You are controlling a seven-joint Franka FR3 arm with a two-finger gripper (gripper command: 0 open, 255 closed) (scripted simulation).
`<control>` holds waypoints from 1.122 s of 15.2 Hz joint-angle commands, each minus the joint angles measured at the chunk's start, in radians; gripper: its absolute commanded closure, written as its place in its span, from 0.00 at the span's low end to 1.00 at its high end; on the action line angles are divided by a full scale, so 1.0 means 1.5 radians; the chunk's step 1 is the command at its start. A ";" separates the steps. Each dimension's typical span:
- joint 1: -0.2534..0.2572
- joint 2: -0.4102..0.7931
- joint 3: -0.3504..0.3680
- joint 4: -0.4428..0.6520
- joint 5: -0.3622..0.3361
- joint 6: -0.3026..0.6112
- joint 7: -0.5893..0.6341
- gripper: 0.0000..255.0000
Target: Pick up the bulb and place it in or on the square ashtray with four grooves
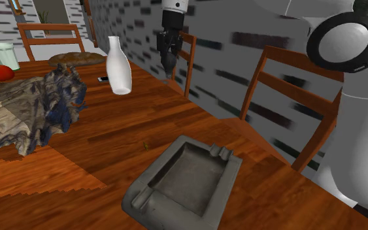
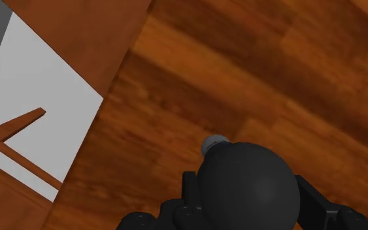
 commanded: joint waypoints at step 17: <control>0.101 -0.337 0.100 -0.398 0.033 0.084 0.196 1.00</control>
